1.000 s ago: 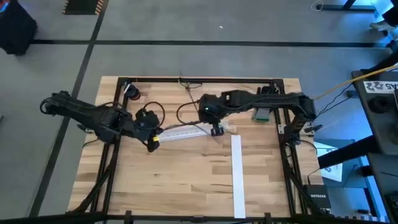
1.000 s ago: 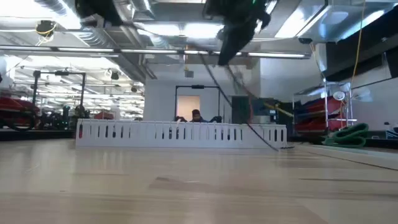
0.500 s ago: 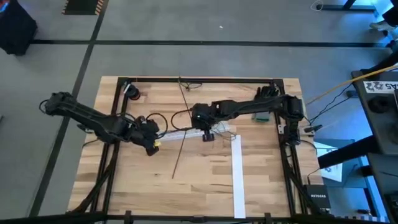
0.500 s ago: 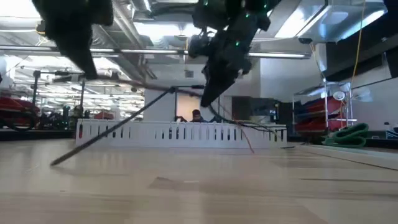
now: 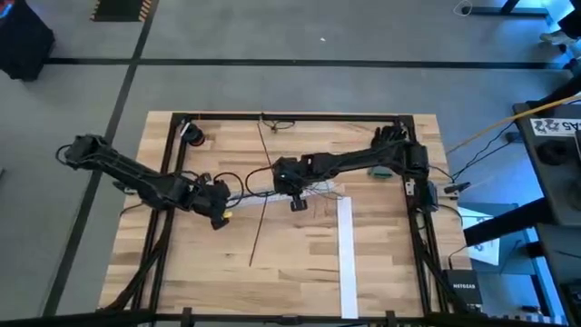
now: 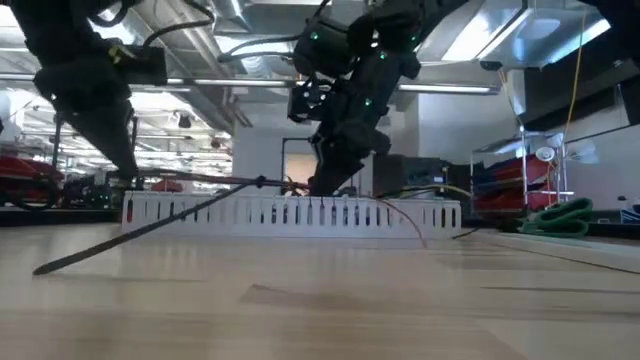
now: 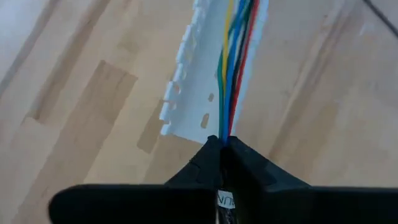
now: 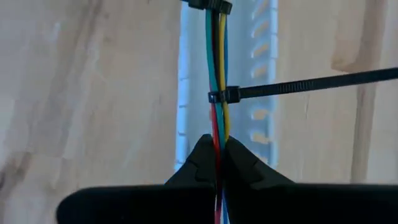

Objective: Ziptie cables
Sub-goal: Put the set of zip-tied cables in the cable duct

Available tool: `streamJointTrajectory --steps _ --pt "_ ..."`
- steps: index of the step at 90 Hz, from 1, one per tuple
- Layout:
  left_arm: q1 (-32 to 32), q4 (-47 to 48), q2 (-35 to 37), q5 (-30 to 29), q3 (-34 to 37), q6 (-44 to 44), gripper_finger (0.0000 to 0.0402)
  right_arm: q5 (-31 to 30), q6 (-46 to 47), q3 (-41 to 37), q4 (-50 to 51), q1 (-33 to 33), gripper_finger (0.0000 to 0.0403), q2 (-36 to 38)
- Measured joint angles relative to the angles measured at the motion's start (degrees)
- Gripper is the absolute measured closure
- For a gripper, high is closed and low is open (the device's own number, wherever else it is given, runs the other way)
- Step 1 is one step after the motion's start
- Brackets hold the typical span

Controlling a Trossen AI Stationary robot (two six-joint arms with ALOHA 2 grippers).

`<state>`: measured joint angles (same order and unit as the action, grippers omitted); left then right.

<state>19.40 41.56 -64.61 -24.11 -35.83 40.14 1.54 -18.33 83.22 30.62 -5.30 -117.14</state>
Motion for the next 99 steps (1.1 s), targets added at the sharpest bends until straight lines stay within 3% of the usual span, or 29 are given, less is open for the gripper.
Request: streamJointTrajectory --steps 25,44,57,71,79,89,99 --pt "0.0 1.0 0.0 2.8 1.3 3.1 0.0272 -0.3 0.0 0.2 0.2 -0.1 0.0266 0.0" --pt "0.1 2.1 2.7 5.7 -3.7 3.4 0.0231 -0.9 0.0 8.4 11.9 0.0 0.0199 0.1" --pt "0.1 1.9 5.6 5.6 -5.5 1.9 0.0227 -1.0 -2.2 16.1 20.4 -0.1 0.0186 0.2" --pt "0.0 0.9 7.0 5.7 -5.5 -0.1 0.0235 -0.8 -3.0 20.6 21.0 -0.9 0.0189 0.3" --pt "0.0 -3.7 7.3 7.7 -5.5 -0.1 0.024 3.7 -1.9 23.2 21.1 -0.9 0.0189 0.3" --pt "0.1 -9.4 7.1 8.0 -5.5 -1.7 0.0246 12.0 -1.2 25.5 15.8 -0.7 0.0189 0.9" --pt "-0.1 -10.7 5.9 6.8 -5.5 -5.9 0.0251 13.2 -0.3 23.9 7.6 -0.4 0.0189 0.1"
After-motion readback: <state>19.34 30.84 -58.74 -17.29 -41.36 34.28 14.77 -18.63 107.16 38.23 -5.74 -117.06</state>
